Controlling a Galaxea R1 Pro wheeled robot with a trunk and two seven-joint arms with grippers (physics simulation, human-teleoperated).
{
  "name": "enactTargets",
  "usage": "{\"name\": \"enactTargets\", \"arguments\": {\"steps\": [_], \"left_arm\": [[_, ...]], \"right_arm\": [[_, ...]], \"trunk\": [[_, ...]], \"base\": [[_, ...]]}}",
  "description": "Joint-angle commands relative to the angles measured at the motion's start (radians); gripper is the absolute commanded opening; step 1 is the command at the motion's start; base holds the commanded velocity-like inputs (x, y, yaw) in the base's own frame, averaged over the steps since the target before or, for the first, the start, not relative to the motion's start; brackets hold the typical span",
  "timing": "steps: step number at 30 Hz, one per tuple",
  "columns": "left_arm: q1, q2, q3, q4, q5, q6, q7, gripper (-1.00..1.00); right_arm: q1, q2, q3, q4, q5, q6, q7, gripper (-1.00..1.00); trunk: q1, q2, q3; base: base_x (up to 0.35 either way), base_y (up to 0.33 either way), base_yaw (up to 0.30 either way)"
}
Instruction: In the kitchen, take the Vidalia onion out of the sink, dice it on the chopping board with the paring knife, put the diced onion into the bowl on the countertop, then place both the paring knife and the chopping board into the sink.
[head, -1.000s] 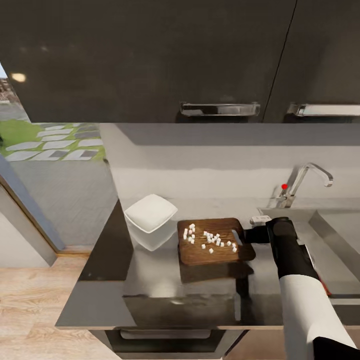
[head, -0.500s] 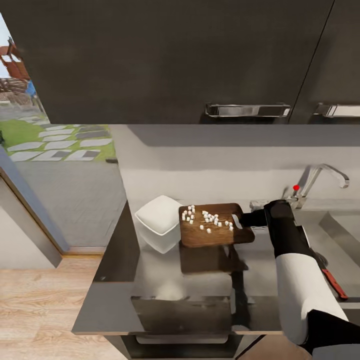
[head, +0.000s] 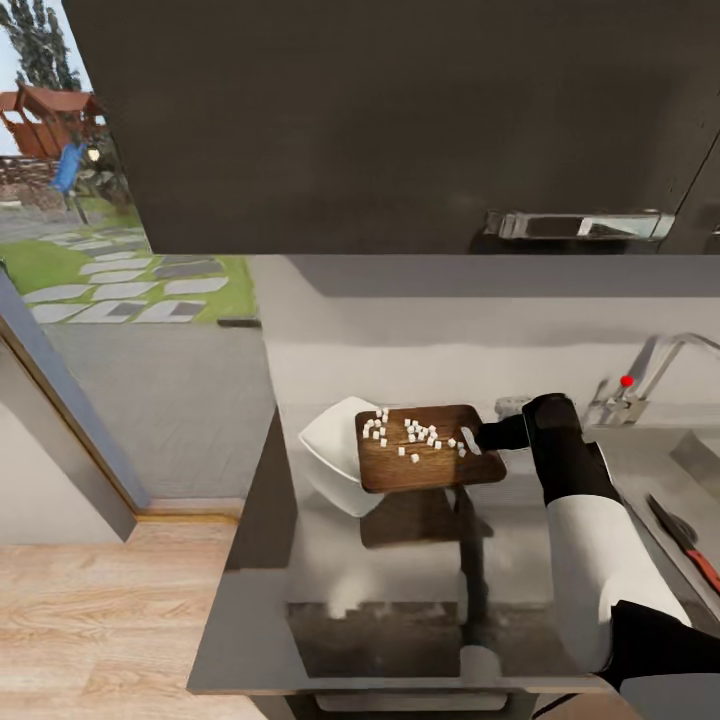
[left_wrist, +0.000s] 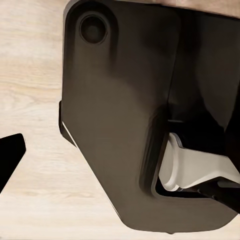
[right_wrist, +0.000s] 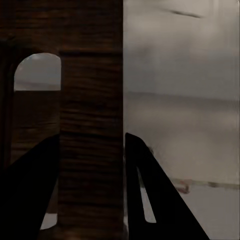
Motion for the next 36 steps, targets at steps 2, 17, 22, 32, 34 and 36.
{"name": "enactTargets", "arguments": {"steps": [2, 17, 22, 32, 34, 36], "left_arm": [[-0.002, 0.000, -0.008, 0.004, 0.010, -0.006, -0.007, 1.00], [0.027, -0.039, -0.008, 0.011, 0.012, 0.001, -0.008, 1.00], [0.030, -0.031, -0.008, 0.009, 0.010, 0.003, -0.011, 1.00], [0.030, -0.032, -0.009, 0.009, 0.010, 0.003, -0.011, 1.00], [0.030, -0.033, -0.009, 0.009, 0.010, 0.002, -0.011, 1.00], [0.030, -0.034, -0.009, 0.009, 0.010, 0.002, -0.011, 1.00]], "right_arm": [[-0.001, 0.001, -0.004, -0.001, 0.005, 0.003, 0.010, -1.00], [-0.001, -0.002, -0.003, -0.003, 0.005, 0.003, 0.010, -1.00], [-0.021, 0.019, 0.003, 0.005, 0.007, -0.003, 0.004, -1.00], [-0.023, 0.047, 0.013, 0.005, 0.122, -0.002, 0.004, -1.00], [-0.023, 0.047, 0.013, 0.005, 0.122, -0.001, 0.004, -1.00], [-0.023, 0.047, 0.013, 0.004, 0.122, -0.001, 0.004, -1.00]], "trunk": [[0.001, -0.002, -0.002], [0.001, -0.002, -0.002], [0.001, -0.002, -0.002], [0.001, -0.002, -0.002], [0.001, -0.002, -0.002], [0.001, -0.002, -0.002]], "base": [[0.257, 0.219, 0.000], [0.086, 0.032, 0.000], [0.000, 0.000, 0.000], [0.000, 0.000, 0.000], [0.000, 0.000, 0.000], [0.000, 0.000, 0.000]]}}
